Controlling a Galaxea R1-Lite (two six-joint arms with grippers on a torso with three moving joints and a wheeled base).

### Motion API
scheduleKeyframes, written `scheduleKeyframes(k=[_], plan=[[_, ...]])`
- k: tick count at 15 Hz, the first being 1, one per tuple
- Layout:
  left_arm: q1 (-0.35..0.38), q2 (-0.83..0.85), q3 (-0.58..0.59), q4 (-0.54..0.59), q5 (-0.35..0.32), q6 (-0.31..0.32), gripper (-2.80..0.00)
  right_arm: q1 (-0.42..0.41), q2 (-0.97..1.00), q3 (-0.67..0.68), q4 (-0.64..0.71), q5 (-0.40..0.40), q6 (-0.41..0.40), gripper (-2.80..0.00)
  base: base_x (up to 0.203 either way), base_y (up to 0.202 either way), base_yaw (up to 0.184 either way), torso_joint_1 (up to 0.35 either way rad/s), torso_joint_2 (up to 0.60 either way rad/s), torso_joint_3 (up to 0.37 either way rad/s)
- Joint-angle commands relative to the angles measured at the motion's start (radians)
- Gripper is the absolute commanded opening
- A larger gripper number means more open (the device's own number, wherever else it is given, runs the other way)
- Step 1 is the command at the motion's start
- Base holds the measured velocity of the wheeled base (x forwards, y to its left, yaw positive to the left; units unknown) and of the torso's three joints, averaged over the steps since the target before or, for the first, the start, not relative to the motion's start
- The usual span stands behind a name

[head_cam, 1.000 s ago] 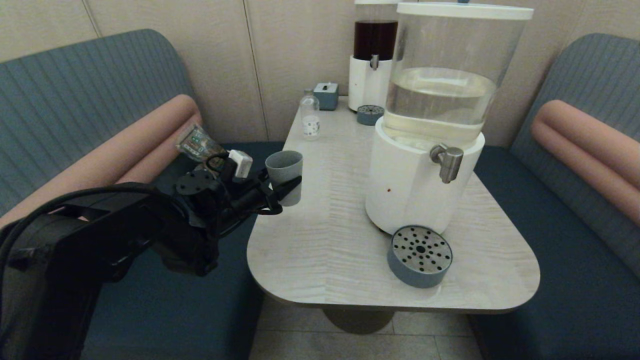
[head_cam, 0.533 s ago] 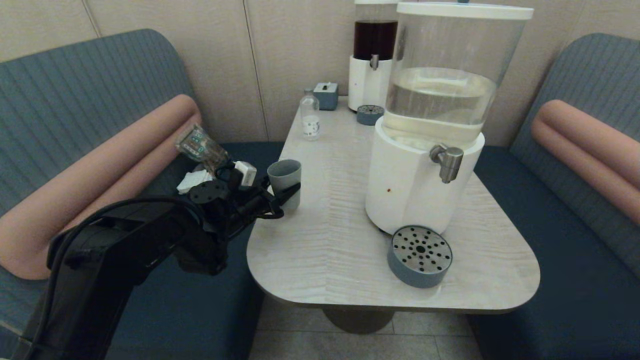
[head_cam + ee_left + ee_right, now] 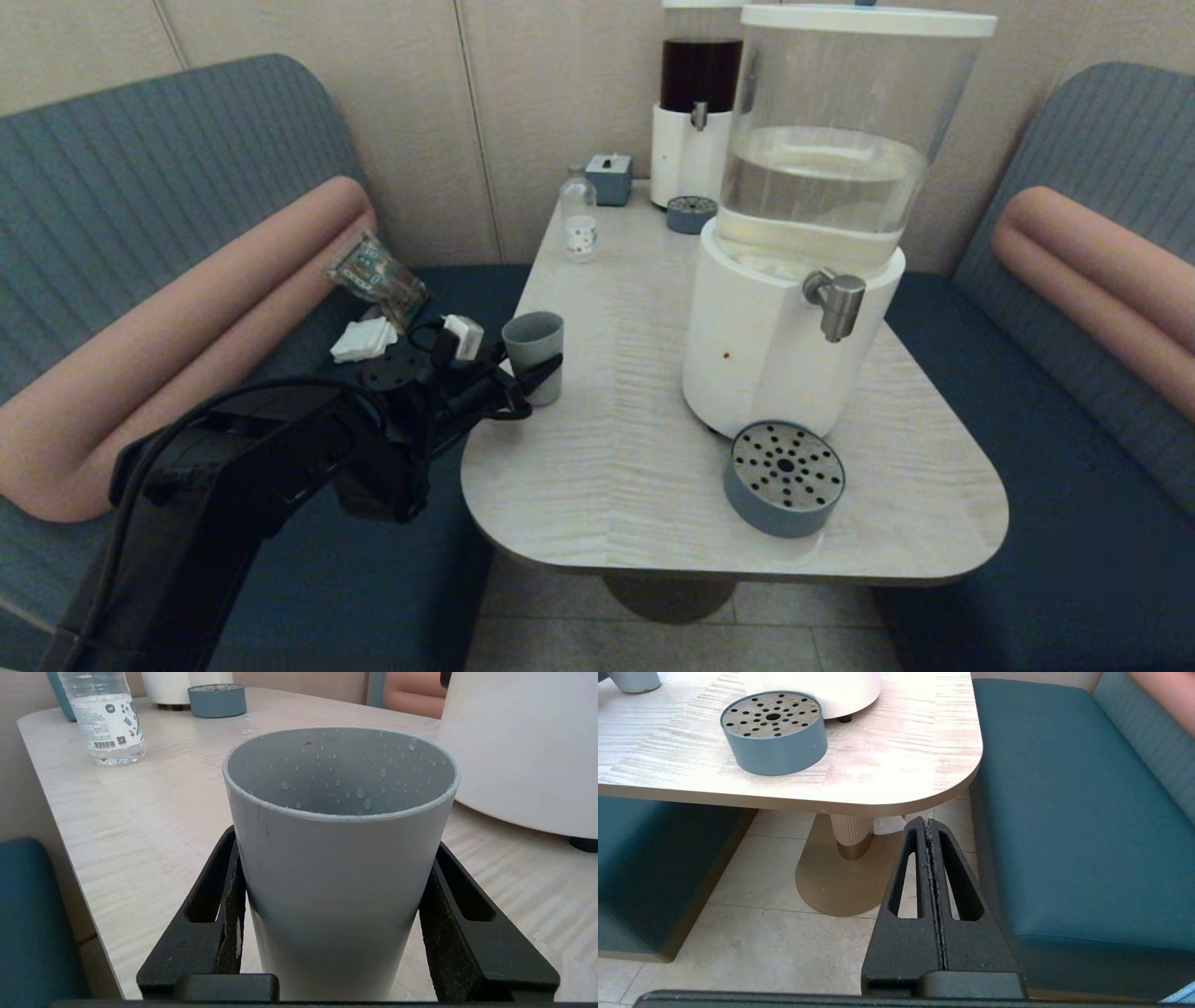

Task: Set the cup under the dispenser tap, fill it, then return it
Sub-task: Place the cup next to the water dispenser

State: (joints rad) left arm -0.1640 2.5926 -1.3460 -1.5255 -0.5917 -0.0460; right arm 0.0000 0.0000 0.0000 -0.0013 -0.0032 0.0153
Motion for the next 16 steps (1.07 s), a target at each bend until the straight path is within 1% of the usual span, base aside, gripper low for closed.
scheduleKeyframes(k=[1,2,7,9,12,16], plan=[[0.000,0.011,0.001,-0.004,-0.003,0.000,-2.80,0.000,0.002,0.002,0.000,0.000,0.000,-2.80,0.000,0.000,0.000,0.000,0.00,0.000],[0.000,0.012,0.001,-0.004,-0.003,0.001,0.00,0.000,0.002,0.002,0.000,0.000,0.000,-2.80,0.000,0.000,0.000,0.000,0.00,0.000],[0.000,-0.008,0.014,-0.004,-0.005,0.006,0.00,0.000,0.002,0.002,0.000,0.000,0.000,-2.80,0.000,0.000,0.000,0.000,0.00,0.000],[0.000,-0.042,0.066,-0.004,-0.004,0.011,0.00,0.000,0.002,0.002,0.000,0.000,0.000,-2.80,0.000,0.000,0.000,0.000,0.00,0.000],[0.001,-0.134,0.251,-0.004,-0.009,0.011,0.00,0.000,0.002,0.002,0.000,0.000,0.000,-2.80,0.000,0.000,0.000,0.000,0.00,0.000],[0.010,-0.356,0.574,-0.004,-0.007,0.017,0.00,0.000,0.002,0.002,0.000,0.000,0.000,-2.80,0.000,0.000,0.000,0.000,0.00,0.000]])
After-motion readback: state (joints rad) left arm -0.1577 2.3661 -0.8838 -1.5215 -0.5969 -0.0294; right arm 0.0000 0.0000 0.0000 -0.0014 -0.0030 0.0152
